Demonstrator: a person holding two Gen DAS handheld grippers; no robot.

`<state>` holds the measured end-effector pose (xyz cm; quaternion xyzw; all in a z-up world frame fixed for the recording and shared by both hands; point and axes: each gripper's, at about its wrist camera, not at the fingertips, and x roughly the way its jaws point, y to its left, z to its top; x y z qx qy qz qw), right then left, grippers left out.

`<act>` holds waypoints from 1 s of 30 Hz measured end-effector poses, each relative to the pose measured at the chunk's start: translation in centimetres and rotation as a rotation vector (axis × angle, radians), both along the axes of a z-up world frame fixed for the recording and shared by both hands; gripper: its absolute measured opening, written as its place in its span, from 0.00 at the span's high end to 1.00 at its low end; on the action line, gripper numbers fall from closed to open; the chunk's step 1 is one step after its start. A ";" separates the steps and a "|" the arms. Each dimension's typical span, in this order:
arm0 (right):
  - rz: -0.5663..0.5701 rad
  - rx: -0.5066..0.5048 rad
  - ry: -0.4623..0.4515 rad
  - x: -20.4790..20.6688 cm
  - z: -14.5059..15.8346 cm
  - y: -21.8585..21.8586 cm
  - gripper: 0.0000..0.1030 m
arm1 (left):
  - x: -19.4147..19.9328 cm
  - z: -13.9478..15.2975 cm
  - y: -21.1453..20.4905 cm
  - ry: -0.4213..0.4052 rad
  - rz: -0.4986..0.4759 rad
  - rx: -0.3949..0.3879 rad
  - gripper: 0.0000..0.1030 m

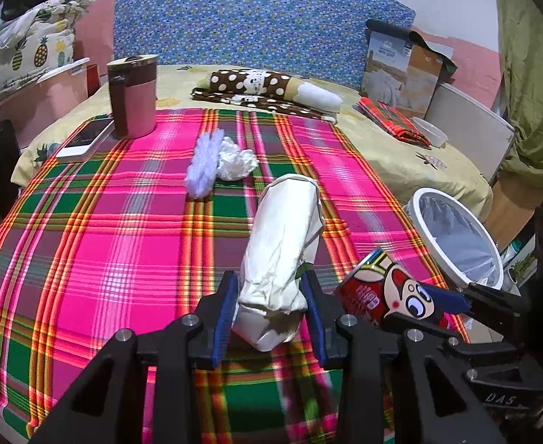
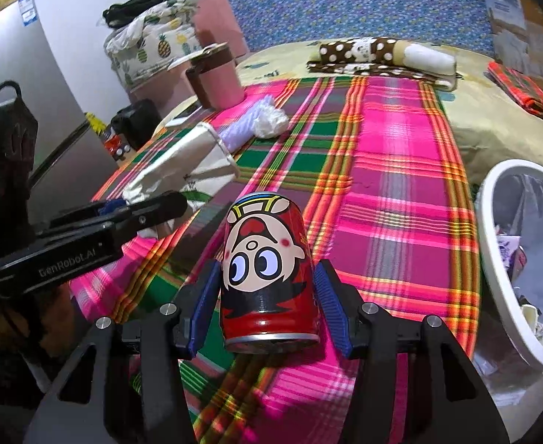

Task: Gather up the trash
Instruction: 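Lift the bundle and can and carry both tools toward the white bin, then lower the bundle and can into the bin and open both tools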

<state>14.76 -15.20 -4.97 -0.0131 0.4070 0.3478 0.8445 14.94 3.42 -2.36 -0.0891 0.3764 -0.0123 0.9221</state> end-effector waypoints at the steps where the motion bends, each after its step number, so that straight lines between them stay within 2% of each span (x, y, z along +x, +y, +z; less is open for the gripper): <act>1: -0.008 0.004 -0.002 0.0 0.1 -0.3 0.47 | 0.0 0.1 -0.3 -0.001 -0.006 0.001 0.64; 15: -0.112 0.030 -0.039 0.3 1.5 -3.9 0.47 | 1.6 0.9 -4.8 -0.012 -0.110 0.010 0.64; 30: -0.314 0.026 -0.077 1.3 2.5 -11.1 0.47 | 4.4 2.0 -11.7 -0.038 -0.273 0.014 0.64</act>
